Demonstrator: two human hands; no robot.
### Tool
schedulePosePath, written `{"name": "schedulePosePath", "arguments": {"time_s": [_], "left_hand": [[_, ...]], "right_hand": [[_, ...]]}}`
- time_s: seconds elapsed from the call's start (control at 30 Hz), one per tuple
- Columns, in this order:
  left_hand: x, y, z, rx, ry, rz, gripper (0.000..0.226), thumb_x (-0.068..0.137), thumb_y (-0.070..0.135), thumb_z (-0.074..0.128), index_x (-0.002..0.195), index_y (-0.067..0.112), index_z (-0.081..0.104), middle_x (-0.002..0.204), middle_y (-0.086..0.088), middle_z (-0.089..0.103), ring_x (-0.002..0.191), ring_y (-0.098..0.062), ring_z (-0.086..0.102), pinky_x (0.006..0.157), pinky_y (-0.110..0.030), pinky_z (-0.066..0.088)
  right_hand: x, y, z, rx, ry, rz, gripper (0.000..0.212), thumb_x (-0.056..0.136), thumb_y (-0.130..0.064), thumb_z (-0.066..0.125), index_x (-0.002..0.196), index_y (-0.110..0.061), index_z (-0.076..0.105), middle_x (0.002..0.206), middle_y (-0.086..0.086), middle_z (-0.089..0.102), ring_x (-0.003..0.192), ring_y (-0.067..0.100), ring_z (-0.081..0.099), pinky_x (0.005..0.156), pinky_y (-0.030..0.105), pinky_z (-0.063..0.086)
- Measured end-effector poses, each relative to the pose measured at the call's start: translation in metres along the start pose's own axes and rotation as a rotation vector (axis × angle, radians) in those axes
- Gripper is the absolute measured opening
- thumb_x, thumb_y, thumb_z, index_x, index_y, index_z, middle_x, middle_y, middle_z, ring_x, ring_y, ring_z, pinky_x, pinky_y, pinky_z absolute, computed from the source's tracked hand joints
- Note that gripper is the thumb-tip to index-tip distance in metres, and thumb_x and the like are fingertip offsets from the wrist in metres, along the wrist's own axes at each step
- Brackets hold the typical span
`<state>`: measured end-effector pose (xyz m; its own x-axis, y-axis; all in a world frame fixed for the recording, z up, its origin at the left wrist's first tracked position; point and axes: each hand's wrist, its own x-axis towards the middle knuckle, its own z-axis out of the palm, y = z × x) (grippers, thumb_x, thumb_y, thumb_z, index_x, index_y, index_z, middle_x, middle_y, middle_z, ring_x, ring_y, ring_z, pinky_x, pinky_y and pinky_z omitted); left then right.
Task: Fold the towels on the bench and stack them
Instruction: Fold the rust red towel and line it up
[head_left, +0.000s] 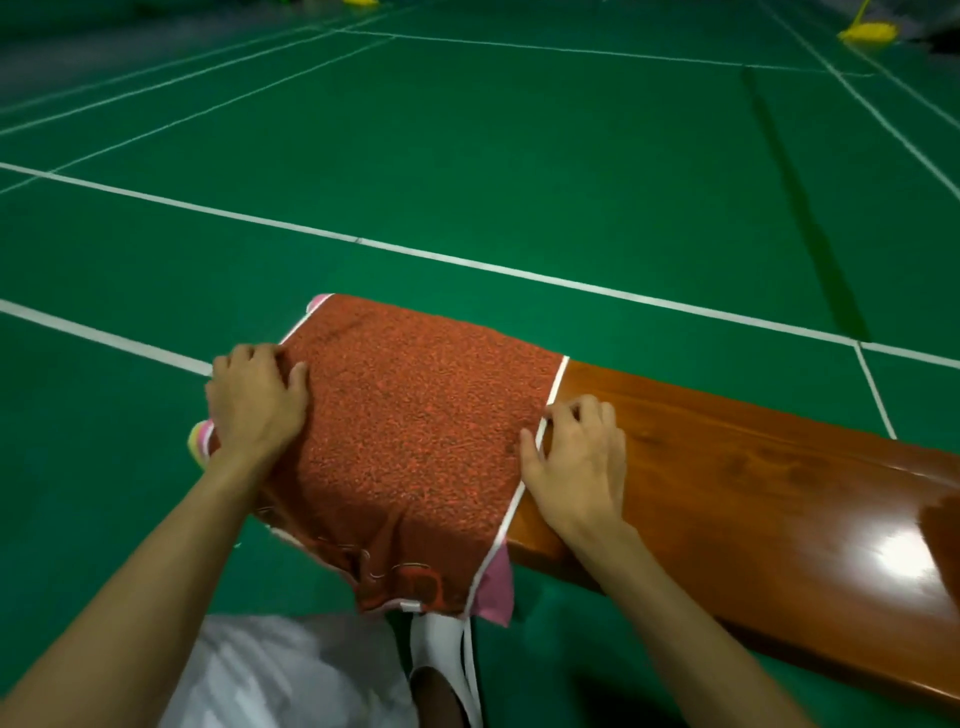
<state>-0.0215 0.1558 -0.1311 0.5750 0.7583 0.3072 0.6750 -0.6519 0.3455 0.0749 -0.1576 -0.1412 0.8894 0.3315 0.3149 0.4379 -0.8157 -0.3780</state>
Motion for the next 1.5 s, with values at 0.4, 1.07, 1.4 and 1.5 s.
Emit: {"name": "schedulePosePath", "arguments": {"time_s": [0.4,1.07,1.4,1.5], "left_hand": [[0.013,0.018,-0.02,-0.229,0.222,-0.046,0.022,0.093,0.022,0.065,0.097,0.004,0.076,0.104,-0.024,0.066,0.104,-0.043,0.056,0.092,-0.049,0.045],[-0.116,0.229,0.001,-0.54,-0.1,0.338,0.016,0.09,0.027,0.067,0.084,0.013,0.071,0.095,-0.008,0.071,0.098,-0.033,0.062,0.089,-0.042,0.044],[-0.167,0.264,0.032,-0.194,-0.221,0.441,0.015,0.086,0.019,0.067,0.075,0.009,0.068,0.096,-0.016,0.064,0.097,-0.038,0.056,0.082,-0.048,0.048],[-0.167,0.263,0.034,-0.179,-0.23,0.45,0.024,0.087,0.03,0.067,0.085,0.007,0.067,0.105,-0.017,0.059,0.104,-0.039,0.053,0.089,-0.05,0.047]], "right_hand": [[0.014,-0.006,-0.009,0.276,-0.065,-0.006,0.005,0.097,-0.019,0.061,0.095,-0.022,0.058,0.098,-0.004,0.052,0.092,0.019,0.057,0.073,0.034,0.046],[0.016,0.224,-0.158,0.954,0.28,0.692,0.027,0.105,-0.007,0.049,0.082,-0.021,0.054,0.078,0.0,0.056,0.07,0.008,0.05,0.07,0.024,0.043],[-0.033,0.288,-0.172,0.328,0.114,0.593,0.014,0.099,-0.013,0.053,0.087,-0.017,0.049,0.112,0.021,0.065,0.11,0.035,0.059,0.095,0.043,0.04],[-0.037,0.287,-0.172,0.174,0.114,0.519,0.019,0.087,-0.017,0.066,0.096,-0.015,0.049,0.102,0.017,0.066,0.099,0.039,0.062,0.088,0.047,0.046]]}}
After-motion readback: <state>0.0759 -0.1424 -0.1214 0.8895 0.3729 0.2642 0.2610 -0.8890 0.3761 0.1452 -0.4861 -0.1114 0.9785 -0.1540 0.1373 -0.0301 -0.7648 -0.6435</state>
